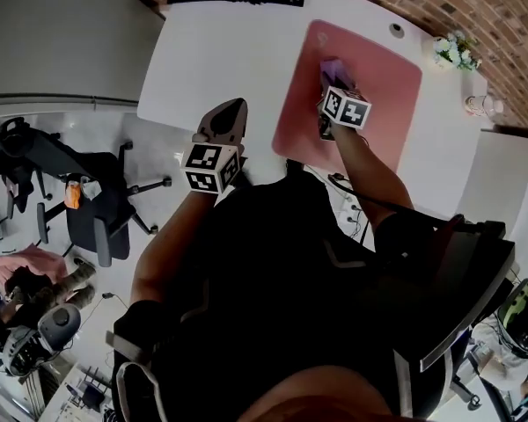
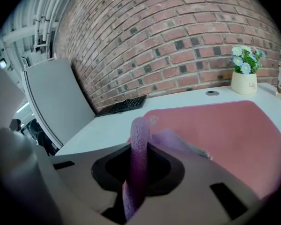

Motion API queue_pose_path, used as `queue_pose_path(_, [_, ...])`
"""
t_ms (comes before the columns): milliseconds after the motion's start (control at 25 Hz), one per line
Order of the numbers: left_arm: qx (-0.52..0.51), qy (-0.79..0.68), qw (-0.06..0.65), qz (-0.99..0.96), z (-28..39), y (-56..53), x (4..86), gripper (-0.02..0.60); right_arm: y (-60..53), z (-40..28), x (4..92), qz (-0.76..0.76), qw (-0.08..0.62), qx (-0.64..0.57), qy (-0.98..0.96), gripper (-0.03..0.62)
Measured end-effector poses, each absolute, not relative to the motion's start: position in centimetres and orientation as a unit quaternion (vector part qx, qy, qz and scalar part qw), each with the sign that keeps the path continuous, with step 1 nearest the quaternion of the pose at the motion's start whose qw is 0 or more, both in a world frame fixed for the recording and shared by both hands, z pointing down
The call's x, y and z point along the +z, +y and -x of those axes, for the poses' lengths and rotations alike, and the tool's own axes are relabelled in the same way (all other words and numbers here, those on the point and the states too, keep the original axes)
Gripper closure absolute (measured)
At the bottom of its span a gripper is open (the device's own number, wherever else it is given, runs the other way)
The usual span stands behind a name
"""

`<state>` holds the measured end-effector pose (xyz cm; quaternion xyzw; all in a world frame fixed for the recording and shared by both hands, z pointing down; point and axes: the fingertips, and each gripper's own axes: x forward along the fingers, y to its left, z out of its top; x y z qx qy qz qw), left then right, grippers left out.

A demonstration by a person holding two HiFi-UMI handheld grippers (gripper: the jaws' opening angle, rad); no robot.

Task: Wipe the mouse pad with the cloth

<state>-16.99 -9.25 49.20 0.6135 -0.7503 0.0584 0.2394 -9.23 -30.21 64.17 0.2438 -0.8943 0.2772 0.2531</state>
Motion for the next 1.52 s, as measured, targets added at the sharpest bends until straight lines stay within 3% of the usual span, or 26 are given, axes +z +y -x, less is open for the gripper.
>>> queue_pose_path(560, [0.049, -0.779, 0.242, -0.577, 18.8, -5.7, 49.0, 0.578, -25.8, 16.8, 63.6, -0.181, 0.257, 0.290, -0.904, 0.534])
queue_pose_path(760, [0.043, -0.770, 0.237, -0.591, 18.8, -6.8, 48.5, 0.577, -26.5, 16.8, 60.5, -0.174, 0.214, 0.328, -0.903, 0.536])
queue_pose_path(1160, [0.035, -0.705, 0.216, -0.674, 14.8, -16.7, 47.5, 0.577, -37.8, 5.2, 50.5, -0.277, 0.075, 0.323, -0.902, 0.536])
queue_pose_path(1520, [0.064, -0.642, 0.209, -0.734, 8.1, -24.5, 47.8, 0.578, -48.4, -9.3, 51.6, -0.416, 0.073, 0.290, -0.859, 0.536])
